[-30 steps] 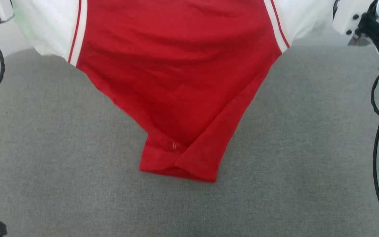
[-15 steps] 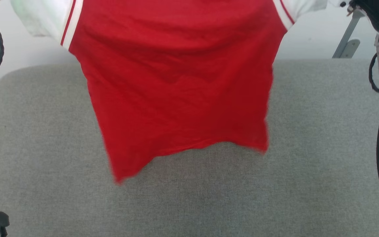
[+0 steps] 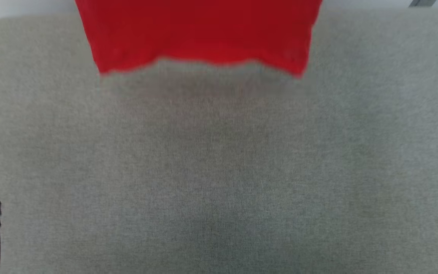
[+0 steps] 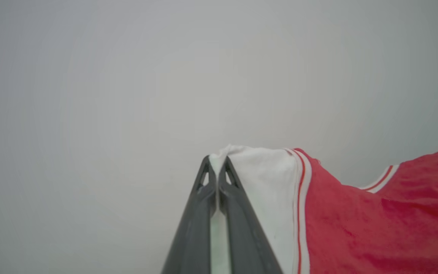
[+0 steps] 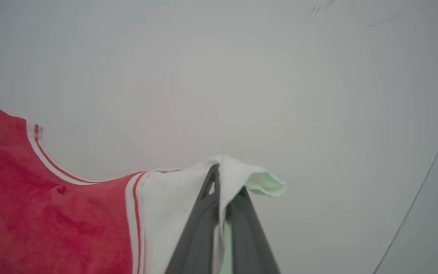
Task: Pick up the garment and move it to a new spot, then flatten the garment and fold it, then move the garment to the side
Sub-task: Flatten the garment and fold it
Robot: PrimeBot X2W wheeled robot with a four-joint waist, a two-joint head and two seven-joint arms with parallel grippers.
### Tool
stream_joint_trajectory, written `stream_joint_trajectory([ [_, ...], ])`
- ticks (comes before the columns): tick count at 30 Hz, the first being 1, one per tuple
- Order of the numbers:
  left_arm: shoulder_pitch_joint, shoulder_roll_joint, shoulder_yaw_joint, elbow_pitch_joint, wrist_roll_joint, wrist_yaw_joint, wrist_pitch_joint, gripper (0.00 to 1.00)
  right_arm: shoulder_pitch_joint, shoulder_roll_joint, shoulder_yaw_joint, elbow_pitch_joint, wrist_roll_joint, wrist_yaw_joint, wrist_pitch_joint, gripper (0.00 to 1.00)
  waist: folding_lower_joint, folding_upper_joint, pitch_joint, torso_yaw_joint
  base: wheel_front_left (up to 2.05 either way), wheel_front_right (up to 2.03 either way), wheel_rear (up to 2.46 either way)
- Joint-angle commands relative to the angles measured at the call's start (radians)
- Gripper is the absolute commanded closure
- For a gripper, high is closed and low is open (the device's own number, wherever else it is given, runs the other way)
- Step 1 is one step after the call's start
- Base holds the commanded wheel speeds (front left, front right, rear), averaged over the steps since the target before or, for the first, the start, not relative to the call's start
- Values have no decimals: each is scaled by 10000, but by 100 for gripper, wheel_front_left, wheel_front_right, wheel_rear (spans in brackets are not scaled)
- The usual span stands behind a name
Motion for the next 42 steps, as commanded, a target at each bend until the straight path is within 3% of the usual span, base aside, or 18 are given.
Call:
stream_joint_trajectory([
  [1,-205,-5,-48,72,119,-44,-422,100,-210,32,-71,126,-306,-3,-437,100,0,0,587,29,0,0,0],
  [5,-1013,-66,-108,494,388,-56,-2185,100,-994,126,-409,791,-1593,-3,-2022,100,0,0,1093,75,0,0,0],
  [8,-1239,-219,-298,804,474,-64,-3111,100,-1301,205,-491,1217,-2496,-3,-2553,100,0,0,1381,161,0,0,0],
  [13,-691,-170,-1258,952,232,-60,-3568,100,-1248,414,-343,2047,-3191,-3,-2795,100,0,0,1627,317,0,0,0],
  [16,-71,-142,-1978,934,-137,-61,-3624,100,-910,614,-157,2666,-2956,-3,-2841,100,0,0,1604,371,0,0,0],
  [21,1170,41,-3255,668,-1359,-59,-2622,100,-254,875,453,3593,-1920,-3,-2639,100,0,0,1375,478,0,0,0],
  [26,2349,632,-4407,-9,-2865,-60,-581,100,632,1148,1244,3785,-355,-3,-1911,100,0,0,955,512,0,0,0],
  [30,3364,1235,-4959,-720,-3982,-61,1099,100,1814,1180,2284,2954,1311,-3,-889,100,0,0,578,482,0,0,0],
  [35,4732,2195,-5283,-1900,-4935,-61,2384,100,3702,-47,3740,519,3404,-3,712,100,0,0,147,484,0,0,0],
  [36,4732,2195,-5283,-1900,-4935,-61,2384,100,3702,-47,3740,519,3404,-3,712,100,0,0,147,484,0,0,0],
  [42,6742,3361,-5512,-4189,-5626,765,2928,100,6345,-2363,4538,-3152,5417,-3,2301,100,0,0,-213,506,0,0,0],
])
